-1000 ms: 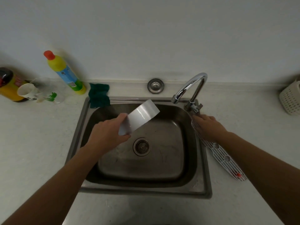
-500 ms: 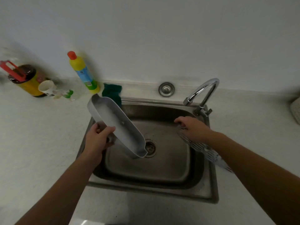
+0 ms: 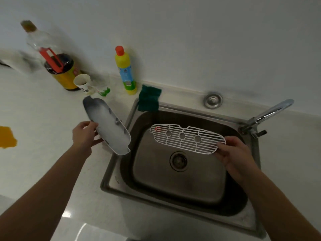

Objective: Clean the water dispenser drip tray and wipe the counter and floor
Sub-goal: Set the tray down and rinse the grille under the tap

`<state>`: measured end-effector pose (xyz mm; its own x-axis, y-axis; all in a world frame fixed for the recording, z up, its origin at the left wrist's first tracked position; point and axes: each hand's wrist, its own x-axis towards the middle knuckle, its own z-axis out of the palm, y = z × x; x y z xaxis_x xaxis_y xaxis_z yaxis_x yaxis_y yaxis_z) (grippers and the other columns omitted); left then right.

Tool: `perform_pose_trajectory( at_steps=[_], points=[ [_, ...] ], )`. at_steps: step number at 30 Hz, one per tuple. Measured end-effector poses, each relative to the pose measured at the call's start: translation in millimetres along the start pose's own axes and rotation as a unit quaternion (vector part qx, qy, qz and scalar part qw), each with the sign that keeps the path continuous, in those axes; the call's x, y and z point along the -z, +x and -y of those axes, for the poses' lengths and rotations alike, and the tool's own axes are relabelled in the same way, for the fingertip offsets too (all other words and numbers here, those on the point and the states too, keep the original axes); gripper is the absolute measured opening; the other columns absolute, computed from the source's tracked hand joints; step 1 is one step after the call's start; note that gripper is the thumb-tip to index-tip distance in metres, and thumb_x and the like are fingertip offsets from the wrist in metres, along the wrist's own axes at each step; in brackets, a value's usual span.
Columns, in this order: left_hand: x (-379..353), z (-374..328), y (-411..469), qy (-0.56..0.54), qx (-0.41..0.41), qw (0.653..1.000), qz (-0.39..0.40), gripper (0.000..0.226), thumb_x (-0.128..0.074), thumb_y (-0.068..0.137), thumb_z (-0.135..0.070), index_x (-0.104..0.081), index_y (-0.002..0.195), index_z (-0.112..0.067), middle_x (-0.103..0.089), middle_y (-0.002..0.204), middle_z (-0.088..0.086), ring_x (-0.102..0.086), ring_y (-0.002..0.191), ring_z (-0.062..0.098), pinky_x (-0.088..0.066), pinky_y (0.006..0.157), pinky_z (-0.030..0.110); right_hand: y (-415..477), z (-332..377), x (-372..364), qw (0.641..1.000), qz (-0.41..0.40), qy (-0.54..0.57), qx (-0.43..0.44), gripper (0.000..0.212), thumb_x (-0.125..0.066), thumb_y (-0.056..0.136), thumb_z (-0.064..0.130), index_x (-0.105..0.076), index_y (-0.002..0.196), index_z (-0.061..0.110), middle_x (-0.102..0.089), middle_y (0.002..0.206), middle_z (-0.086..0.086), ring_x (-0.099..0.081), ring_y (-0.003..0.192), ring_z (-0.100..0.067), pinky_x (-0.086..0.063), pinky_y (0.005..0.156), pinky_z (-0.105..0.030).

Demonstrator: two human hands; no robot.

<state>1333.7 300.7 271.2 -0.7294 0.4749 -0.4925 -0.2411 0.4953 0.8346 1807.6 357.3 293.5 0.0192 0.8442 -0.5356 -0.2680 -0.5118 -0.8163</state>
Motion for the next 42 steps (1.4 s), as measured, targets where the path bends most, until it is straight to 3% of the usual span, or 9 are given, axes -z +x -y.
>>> perform_pose_trajectory(
  at_steps=[6, 9, 13, 18, 23, 28, 33, 38, 42],
  points=[
    [1.3, 4.9, 38.0, 0.104, -0.012, 0.994, -0.031, 0.032, -0.066, 0.091, -0.025, -0.071, 0.119, -0.011, -0.066, 0.118, 0.016, -0.066, 0.098, 0.038, -0.062, 0.061, 0.039, -16.8, -40.3, 0.2, 0.988, -0.036, 0.117, -0.091, 0.015, -0.057, 0.095, -0.007, -0.063, 0.101, 0.006, -0.079, 0.1, -0.018, -0.078, 0.097, -0.032, -0.064, 0.071, -0.037],
    [6.1, 6.3, 46.5, 0.191, -0.051, 0.979, -0.044, 0.031, -0.058, 0.088, -0.038, -0.075, 0.104, -0.017, -0.072, 0.104, 0.016, -0.071, 0.087, 0.039, -0.065, 0.074, 0.052, -19.5, -52.4, 0.9, 0.986, -0.039, 0.132, -0.099, 0.014, -0.058, 0.094, -0.006, -0.064, 0.099, 0.006, -0.079, 0.104, -0.019, -0.077, 0.099, -0.032, -0.064, 0.074, -0.039],
    [10.9, 6.4, 50.0, 0.311, -0.113, 0.943, -0.043, 0.033, -0.049, 0.089, -0.042, -0.069, 0.08, -0.018, -0.073, 0.086, 0.018, -0.069, 0.072, 0.036, -0.062, 0.077, 0.05, -21.6, -53.9, -0.2, 0.985, -0.032, 0.142, -0.096, 0.014, -0.059, 0.091, -0.006, -0.065, 0.096, 0.007, -0.078, 0.104, -0.02, -0.077, 0.1, -0.032, -0.064, 0.074, -0.039],
    [-0.4, -3.5, 29.7, 0.379, -0.179, 0.905, -0.071, 0.055, -0.059, 0.095, -0.03, -0.05, 0.146, -0.01, -0.051, 0.142, 0.025, -0.053, 0.124, 0.044, -0.049, 0.098, 0.057, -30.5, -45.6, 1.8, 0.986, -0.02, 0.136, -0.091, 0.02, -0.064, 0.084, -0.002, -0.064, 0.102, 0.007, -0.078, 0.108, -0.019, -0.076, 0.104, -0.033, -0.063, 0.076, -0.038],
    [-37.5, 4.1, -40.6, 0.283, -0.303, 0.91, 0.0, 0.045, -0.068, 0.094, -0.027, -0.054, 0.137, -0.024, -0.056, 0.134, 0.005, -0.056, 0.117, 0.021, -0.051, 0.099, 0.041, -40.6, -38.8, 8.5, 0.985, -0.019, 0.144, -0.091, 0.018, -0.064, 0.082, 0.0, -0.065, 0.099, 0.007, -0.078, 0.108, -0.019, -0.076, 0.104, -0.032, -0.064, 0.074, -0.036],
    [-97.2, 29.6, -112.5, 0.072, -0.123, 0.959, 0.245, 0.042, -0.064, 0.099, -0.037, -0.051, 0.139, -0.03, -0.067, 0.117, -0.007, -0.072, 0.099, 0.013, -0.06, 0.08, 0.032, -49.1, -31.5, 27.7, 0.983, -0.027, 0.154, -0.093, 0.021, -0.064, 0.082, 0.002, -0.064, 0.102, 0.008, -0.077, 0.112, -0.02, -0.075, 0.106, -0.032, -0.063, 0.074, -0.037],
    [-151.0, 46.5, -154.7, -0.133, 0.151, 0.916, 0.348, 0.029, -0.055, 0.105, -0.023, -0.061, 0.13, -0.01, -0.075, 0.12, 0.019, -0.077, 0.095, 0.029, -0.064, 0.068, 0.038, -50.7, -23.9, 51.7, 0.984, -0.035, 0.152, -0.087, 0.02, -0.065, 0.084, 0.002, -0.064, 0.103, 0.006, -0.076, 0.11, -0.022, -0.075, 0.104, -0.036, -0.063, 0.075, -0.039],
    [-179.8, 52.6, -173.8, -0.137, 0.166, 0.916, 0.338, 0.034, -0.047, 0.108, -0.018, -0.057, 0.136, -0.001, -0.07, 0.127, 0.025, -0.07, 0.107, 0.037, -0.056, 0.094, 0.052, -28.5, -6.7, 80.5, 0.988, -0.098, 0.076, -0.088, 0.019, -0.061, 0.095, 0.0, -0.064, 0.113, 0.007, -0.074, 0.109, -0.023, -0.078, 0.092, -0.034, -0.063, 0.074, -0.042],
    [-193.0, 50.3, -174.6, -0.141, 0.15, 0.923, 0.326, 0.033, -0.046, 0.108, -0.017, -0.058, 0.135, -0.003, -0.071, 0.126, 0.023, -0.073, 0.101, 0.033, -0.062, 0.085, 0.046, 13.1, 24.6, 102.3, 0.987, -0.148, -0.058, -0.019, 0.05, -0.062, 0.092, -0.003, -0.048, 0.132, 0.022, -0.069, 0.105, -0.023, -0.078, 0.079, -0.031, -0.063, 0.066, -0.039]
  ],
)
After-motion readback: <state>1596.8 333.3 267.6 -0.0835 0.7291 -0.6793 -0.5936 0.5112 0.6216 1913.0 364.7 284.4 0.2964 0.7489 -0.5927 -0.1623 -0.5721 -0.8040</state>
